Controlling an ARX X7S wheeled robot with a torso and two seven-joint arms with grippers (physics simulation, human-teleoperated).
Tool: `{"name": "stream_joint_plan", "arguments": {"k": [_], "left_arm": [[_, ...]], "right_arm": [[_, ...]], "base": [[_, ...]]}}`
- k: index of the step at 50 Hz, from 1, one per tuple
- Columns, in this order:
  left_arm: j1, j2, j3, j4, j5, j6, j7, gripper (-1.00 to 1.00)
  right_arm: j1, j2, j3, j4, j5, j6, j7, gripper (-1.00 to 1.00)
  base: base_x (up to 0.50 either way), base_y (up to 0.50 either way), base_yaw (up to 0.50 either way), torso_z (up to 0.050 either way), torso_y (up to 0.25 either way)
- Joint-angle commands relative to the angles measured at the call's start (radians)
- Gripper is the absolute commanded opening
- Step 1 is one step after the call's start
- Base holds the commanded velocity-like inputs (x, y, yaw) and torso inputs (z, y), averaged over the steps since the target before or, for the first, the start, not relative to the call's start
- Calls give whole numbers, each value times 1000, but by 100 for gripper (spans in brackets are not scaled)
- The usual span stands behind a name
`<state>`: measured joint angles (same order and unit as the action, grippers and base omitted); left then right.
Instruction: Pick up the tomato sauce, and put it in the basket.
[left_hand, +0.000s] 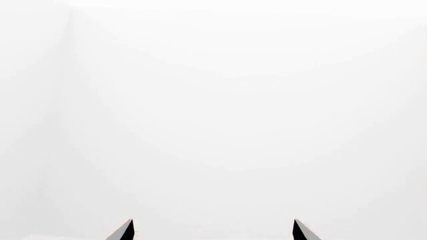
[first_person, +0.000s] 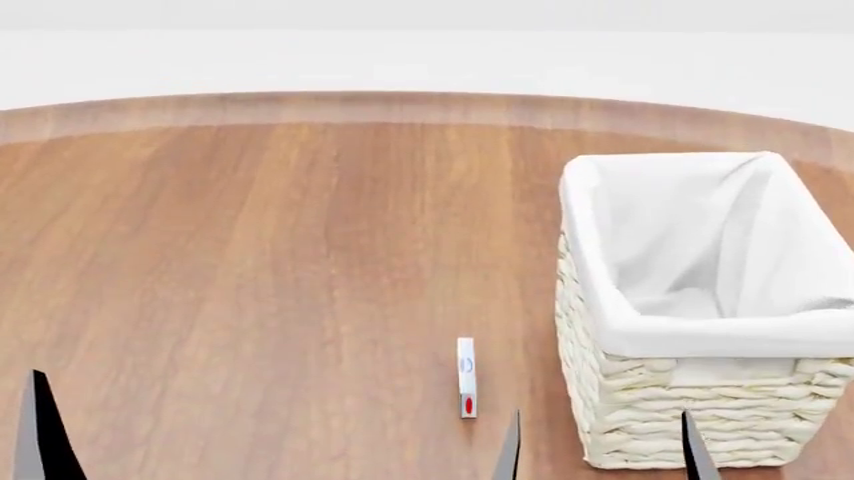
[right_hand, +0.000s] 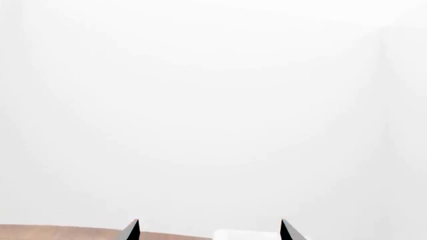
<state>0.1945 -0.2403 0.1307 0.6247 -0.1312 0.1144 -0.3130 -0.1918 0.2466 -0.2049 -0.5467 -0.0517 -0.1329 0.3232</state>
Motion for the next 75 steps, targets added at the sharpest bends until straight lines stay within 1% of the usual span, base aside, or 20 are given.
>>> {"name": "stream_joint_plan", "arguments": {"k": [1, 23, 29, 41, 53, 66, 75], "left_arm": [[-4, -5, 7, -5, -2, 5, -4, 100], [-18, -10, 23, -44, -13, 22, -6, 100], [-23, -11, 26, -66, -20, 34, -5, 100], [-35, -13, 30, -98, -34, 48, -3, 100], [-45, -17, 42, -105, -30, 43, -7, 100], [-46, -22, 51, -113, -29, 45, -11, 100], [-48, -24, 56, -124, -26, 50, -14, 100]], "right_arm": [[-17, 3, -3, 16, 23, -6, 7, 100], [-92, 5, -24, 87, 59, -24, 22, 100], [-146, 9, -43, 149, 51, -41, 27, 100], [-249, 28, -48, 202, 72, -41, 42, 100], [-311, 43, -40, 256, 86, -55, 65, 100], [-334, 41, -54, 315, 109, -75, 64, 100], [-352, 39, -63, 359, 164, -83, 45, 100]], "base": [[0, 0, 0, 0, 0], [0, 0, 0, 0, 0], [0, 0, 0, 0, 0], [0, 0, 0, 0, 0], [0, 0, 0, 0, 0], [0, 0, 0, 0, 0], [0, 0, 0, 0, 0]]}}
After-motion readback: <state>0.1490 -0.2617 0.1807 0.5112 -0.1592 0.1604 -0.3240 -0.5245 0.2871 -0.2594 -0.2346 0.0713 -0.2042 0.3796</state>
